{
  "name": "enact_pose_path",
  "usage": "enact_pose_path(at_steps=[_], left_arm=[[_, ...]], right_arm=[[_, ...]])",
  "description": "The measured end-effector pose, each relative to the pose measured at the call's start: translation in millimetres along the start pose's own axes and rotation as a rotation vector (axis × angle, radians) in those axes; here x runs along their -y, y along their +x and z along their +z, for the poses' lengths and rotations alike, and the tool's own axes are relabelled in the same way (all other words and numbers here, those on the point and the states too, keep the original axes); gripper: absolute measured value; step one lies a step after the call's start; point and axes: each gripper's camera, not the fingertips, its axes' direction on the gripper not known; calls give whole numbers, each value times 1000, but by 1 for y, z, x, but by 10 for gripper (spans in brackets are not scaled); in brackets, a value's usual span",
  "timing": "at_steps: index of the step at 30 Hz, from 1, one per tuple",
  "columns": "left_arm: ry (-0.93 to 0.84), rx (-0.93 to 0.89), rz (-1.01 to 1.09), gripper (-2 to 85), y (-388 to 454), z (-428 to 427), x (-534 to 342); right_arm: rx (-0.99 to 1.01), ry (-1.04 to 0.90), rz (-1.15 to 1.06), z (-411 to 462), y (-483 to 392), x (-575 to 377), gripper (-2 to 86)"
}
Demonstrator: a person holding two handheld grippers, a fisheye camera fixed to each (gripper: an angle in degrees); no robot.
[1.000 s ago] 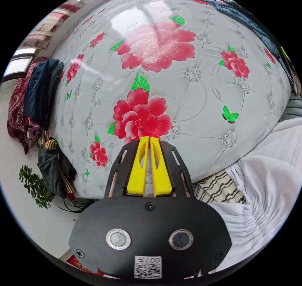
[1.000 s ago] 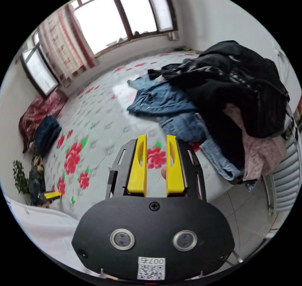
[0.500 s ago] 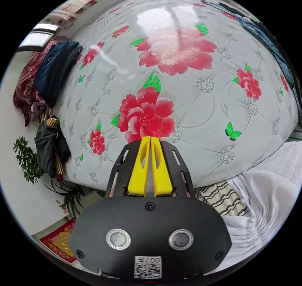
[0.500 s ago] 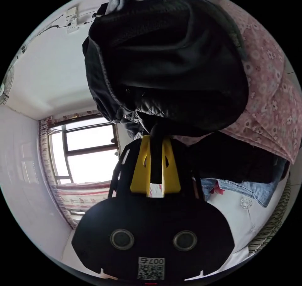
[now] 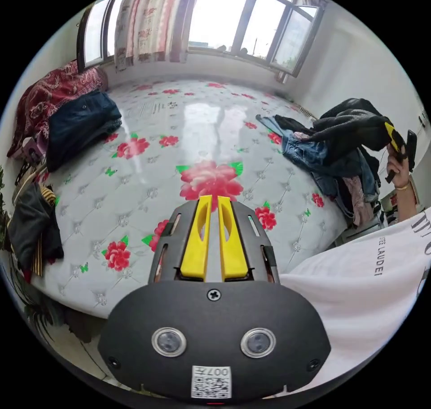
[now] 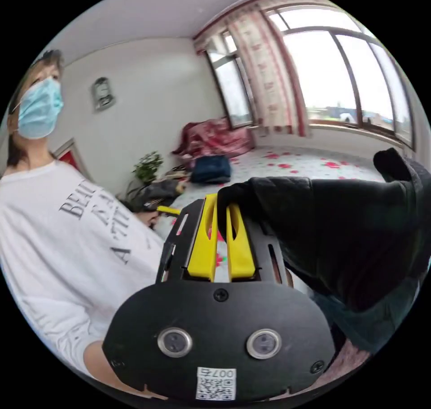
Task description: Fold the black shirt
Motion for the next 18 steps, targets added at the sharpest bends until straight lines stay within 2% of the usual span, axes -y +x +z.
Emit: enact_pose_path(at_steps=[1, 3, 5, 7, 12, 18], left_arm=[[35, -28, 48, 52, 4, -6, 5], [69, -61, 143, 76, 10, -11, 9], [77, -67, 257, 96, 15, -10, 5], [2, -57, 372, 110, 16, 6, -7], [-162, -12, 511, 125, 7, 45, -42], [-194, -65, 589, 141, 2, 84, -40]], right_arm=[[131, -114, -23, 44, -12, 6, -1], [173, -274, -20, 105, -28, 3, -2], [130, -394, 58, 153, -32, -10, -2], [19, -465, 231, 189, -27, -30, -2], [-40, -245, 368, 179, -52, -35, -3], [-211, -281, 384, 198, -99, -18, -2]])
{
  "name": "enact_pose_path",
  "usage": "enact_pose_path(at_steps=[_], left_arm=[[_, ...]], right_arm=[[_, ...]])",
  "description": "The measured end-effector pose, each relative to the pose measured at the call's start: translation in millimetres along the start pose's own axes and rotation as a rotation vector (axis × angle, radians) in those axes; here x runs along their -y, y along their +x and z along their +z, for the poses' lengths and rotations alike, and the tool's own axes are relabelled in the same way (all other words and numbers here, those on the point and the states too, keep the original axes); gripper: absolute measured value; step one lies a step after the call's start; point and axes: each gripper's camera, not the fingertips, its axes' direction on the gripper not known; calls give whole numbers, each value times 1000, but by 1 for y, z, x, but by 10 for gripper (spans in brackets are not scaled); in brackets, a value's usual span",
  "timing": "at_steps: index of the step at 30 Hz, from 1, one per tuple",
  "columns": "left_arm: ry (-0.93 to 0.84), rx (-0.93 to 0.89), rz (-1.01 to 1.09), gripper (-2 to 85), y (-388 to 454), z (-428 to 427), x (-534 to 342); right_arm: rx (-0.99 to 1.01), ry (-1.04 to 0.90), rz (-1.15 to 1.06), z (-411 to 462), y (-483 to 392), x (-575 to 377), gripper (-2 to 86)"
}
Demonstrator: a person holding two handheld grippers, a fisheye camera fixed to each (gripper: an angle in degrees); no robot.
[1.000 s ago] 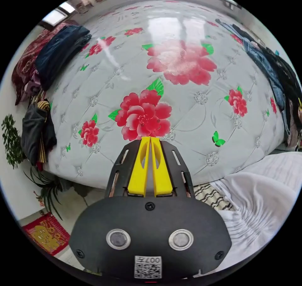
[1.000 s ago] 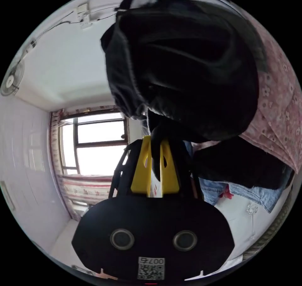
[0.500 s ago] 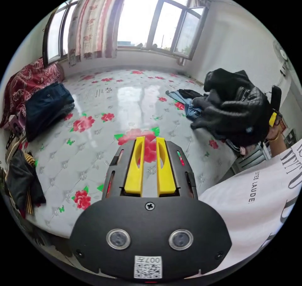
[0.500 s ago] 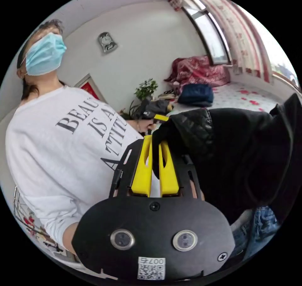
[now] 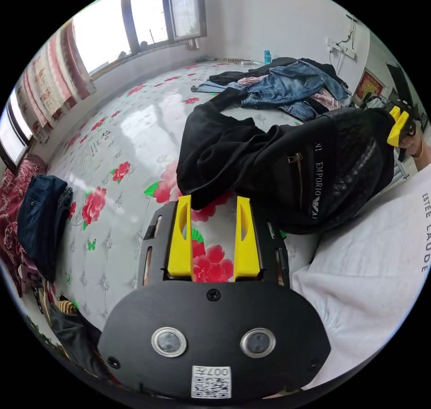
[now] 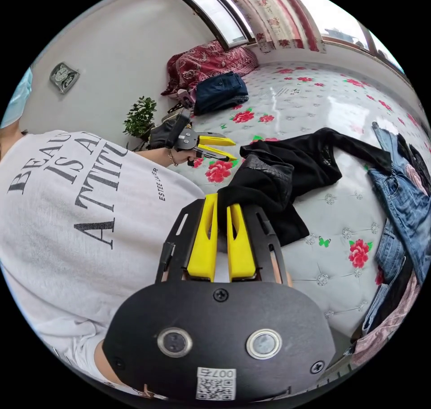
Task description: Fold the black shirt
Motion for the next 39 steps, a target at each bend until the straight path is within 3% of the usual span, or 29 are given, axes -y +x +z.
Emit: enact_pose_path(at_steps=[5, 7, 8, 13, 18, 23, 28, 31, 35, 38, 39], left_arm=[[-177, 97, 126, 101, 5, 62, 27], [-223, 144, 74, 8, -6, 72, 25], [-212, 112, 60, 4, -10, 69, 23], [142, -170, -247, -9, -77, -14, -17], [519, -266, -372, -9, -112, -120, -58], [929, -129, -313, -10, -95, -264, -105], [1150, 312, -161, -10, -28, -362, -136], [1181, 504, -135, -9, -8, -378, -130], [1117, 602, -166, -7, -35, -374, -79], [890, 582, -190, 3, -106, -339, 10], [745, 499, -281, 20, -146, -313, 42]], right_arm=[[-100, 18, 4, 7, -49, 8, -2], [-174, 34, 19, 7, -72, 6, -2], [-193, 39, 25, 7, -78, 5, -2], [-374, 169, 104, -15, -117, -2, -2], [-629, 289, 84, -53, -158, 13, -1], [-935, 472, -119, -91, -226, 21, 2], [-1145, 728, -290, -125, -274, 21, 5], [-1149, 825, -329, -146, -268, 35, 7], [-1177, 841, -368, -160, -224, 90, 15], [-1222, 801, -318, -152, -147, 170, 29], [-1176, 735, -237, -145, -105, 203, 38]])
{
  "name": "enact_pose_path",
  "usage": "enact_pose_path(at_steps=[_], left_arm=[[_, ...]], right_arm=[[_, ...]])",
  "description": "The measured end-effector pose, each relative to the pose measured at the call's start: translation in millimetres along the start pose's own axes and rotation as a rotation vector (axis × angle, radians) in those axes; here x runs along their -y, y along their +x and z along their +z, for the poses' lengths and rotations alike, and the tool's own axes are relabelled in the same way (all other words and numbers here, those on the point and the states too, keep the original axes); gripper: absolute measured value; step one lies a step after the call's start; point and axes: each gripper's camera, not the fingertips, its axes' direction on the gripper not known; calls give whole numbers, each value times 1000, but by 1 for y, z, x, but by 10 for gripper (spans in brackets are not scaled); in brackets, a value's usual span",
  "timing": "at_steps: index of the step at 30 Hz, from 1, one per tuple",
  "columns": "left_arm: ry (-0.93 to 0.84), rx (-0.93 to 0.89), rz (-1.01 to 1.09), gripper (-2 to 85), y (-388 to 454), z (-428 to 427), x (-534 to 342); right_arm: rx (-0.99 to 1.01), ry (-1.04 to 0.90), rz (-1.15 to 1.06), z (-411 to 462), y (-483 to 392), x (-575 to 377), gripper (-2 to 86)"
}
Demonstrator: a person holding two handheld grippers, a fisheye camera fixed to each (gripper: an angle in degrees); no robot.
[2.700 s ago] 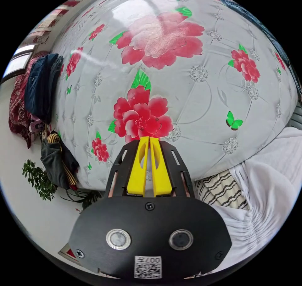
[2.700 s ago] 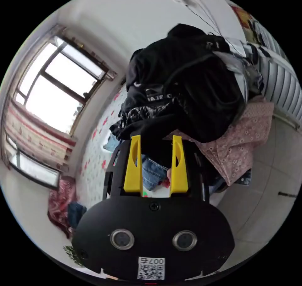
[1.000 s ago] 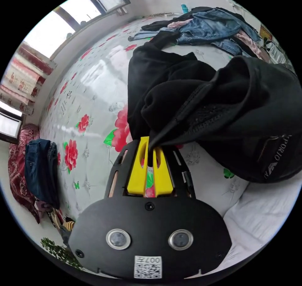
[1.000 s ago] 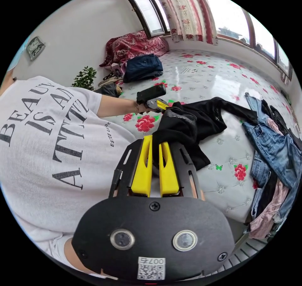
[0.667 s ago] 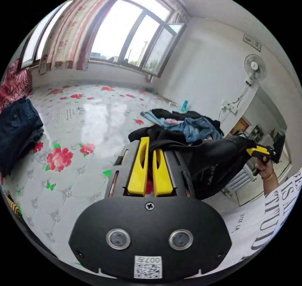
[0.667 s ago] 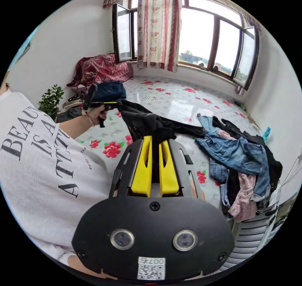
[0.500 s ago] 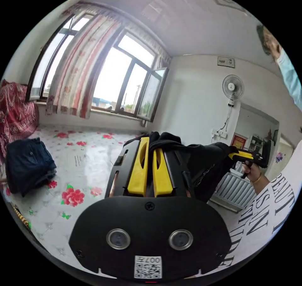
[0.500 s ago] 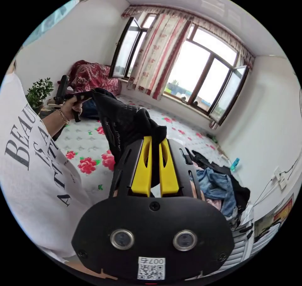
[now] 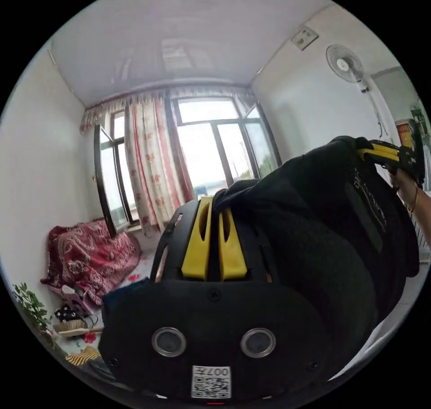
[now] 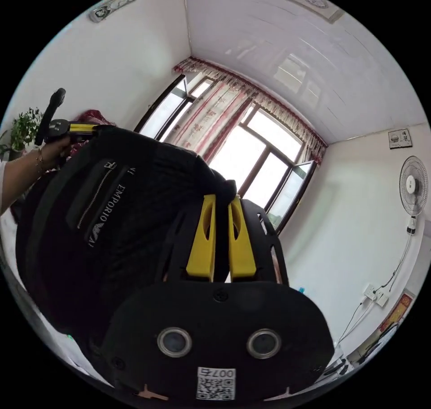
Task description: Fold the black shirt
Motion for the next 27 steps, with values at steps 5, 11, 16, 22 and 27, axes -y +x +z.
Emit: enact_pose_path(at_steps=[5, 11, 16, 22, 27], left_arm=[[-465, 80, -138, 105, -28, 107, -62], [-843, -45, -299, 111, -11, 101, -255], [-1147, -12, -333, 124, 12, 110, -329], [-1196, -51, -308, 121, 1, 153, -324], [-1130, -42, -300, 121, -6, 154, -317]], right_arm=[[274, -360, 193, 121, 11, -82, 63], [432, -906, 319, 173, -15, -290, 80], [383, -1048, 283, 209, -18, -342, 89], [384, -1185, 286, 305, -6, -357, 88], [403, -1226, 352, 338, 25, -365, 51]])
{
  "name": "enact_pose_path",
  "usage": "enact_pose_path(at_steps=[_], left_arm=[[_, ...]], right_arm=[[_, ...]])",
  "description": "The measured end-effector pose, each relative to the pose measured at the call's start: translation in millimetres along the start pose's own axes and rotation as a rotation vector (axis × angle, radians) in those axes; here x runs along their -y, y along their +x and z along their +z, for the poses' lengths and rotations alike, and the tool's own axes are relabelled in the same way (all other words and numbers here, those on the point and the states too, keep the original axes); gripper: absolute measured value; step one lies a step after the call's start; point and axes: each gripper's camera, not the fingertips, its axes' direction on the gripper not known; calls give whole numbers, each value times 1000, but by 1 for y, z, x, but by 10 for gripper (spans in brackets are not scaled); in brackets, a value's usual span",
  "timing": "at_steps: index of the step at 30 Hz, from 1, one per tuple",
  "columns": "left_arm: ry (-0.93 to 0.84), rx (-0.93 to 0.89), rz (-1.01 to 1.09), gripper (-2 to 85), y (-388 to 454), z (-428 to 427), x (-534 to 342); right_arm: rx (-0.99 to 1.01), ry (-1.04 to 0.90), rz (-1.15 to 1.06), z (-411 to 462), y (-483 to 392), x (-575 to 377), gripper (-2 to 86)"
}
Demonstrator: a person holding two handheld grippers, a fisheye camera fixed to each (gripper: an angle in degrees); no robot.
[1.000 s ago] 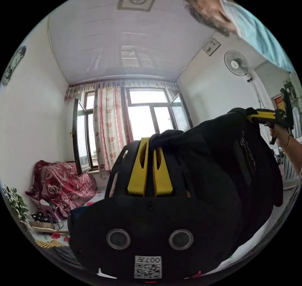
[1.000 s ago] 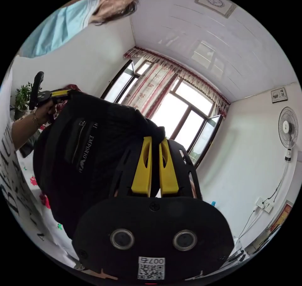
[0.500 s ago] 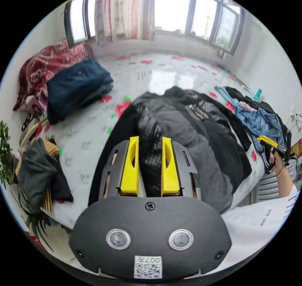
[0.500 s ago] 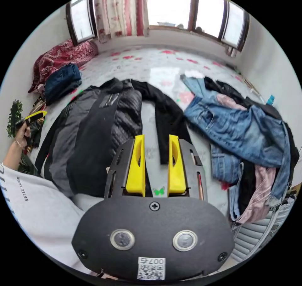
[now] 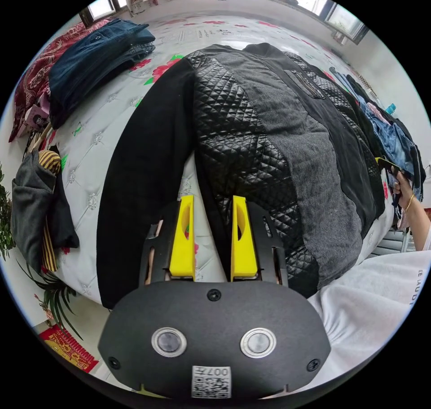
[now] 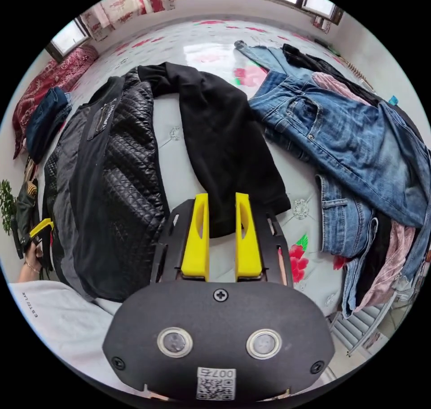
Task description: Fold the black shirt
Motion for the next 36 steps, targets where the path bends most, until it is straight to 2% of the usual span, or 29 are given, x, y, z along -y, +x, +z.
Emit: enact_pose_path(at_steps=[2, 3, 7, 9, 11, 13, 15, 16, 21, 26, 27, 30, 36], left_arm=[[4, -4, -9, 119, -3, -2, 5], [-8, -6, -8, 116, -6, -4, 9], [-16, -25, 18, 88, -17, -17, 18], [17, -52, 43, 82, -21, -30, 15], [51, -80, 68, 85, -26, -43, 8], [70, -112, 101, 93, -30, -55, -6], [71, -143, 103, 98, -31, -60, -19], [71, -168, 96, 99, -31, -63, -29], [32, -204, 42, 108, -20, -59, -64], [-42, -138, -68, 102, 0, -33, -75], [-16, -52, -106, 69, 4, -34, -75], [-53, -51, -107, 9, 5, -33, -64], [-75, -141, -34, -2, 6, -41, -86]], right_arm=[[34, -11, -50, -18, 20, 21, 37], [-24, 102, 5, -48, 44, 30, 33], [-182, 478, 510, -167, 150, 25, 44], [-163, 560, 543, -188, 168, 9, 52], [-50, 538, 467, -183, 169, -1, 61], [188, 413, 247, -140, 143, -17, 71], [315, 264, 107, -95, 111, -37, 79], [318, 177, 25, -69, 88, -54, 83], [242, 11, -214, -19, 40, -103, 86], [320, -45, -189, 3, 55, -91, 68], [311, -79, -191, 13, 54, -84, 61], [260, -134, -262, 13, 56, -69, 34], [278, -24, -273, -44, 114, -100, 9]])
